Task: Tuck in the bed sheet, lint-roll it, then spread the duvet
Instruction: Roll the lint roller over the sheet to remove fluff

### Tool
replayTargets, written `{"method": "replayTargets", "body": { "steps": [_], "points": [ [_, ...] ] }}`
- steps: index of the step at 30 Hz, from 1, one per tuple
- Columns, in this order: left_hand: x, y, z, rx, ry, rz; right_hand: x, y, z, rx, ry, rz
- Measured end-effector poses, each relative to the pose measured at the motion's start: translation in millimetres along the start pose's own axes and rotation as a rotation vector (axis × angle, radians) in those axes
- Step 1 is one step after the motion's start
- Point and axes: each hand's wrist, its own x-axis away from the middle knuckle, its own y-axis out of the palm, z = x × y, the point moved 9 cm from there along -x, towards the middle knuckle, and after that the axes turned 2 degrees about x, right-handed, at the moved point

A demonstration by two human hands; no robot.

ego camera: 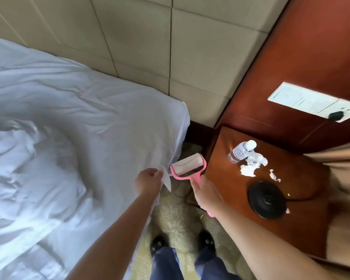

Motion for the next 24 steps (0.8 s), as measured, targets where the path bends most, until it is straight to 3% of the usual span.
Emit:
{"method": "replayTargets", "body": {
  "steps": [11, 24],
  "points": [
    [21, 147, -13, -0.108, 0.005, -0.106, -29, -10, 147, 0.039, 0.113, -0.012],
    [2, 258, -78, -0.067, -0.166, -0.175, -81, 17, 226, 0.018, 0.085, -0.003]
  ]
}}
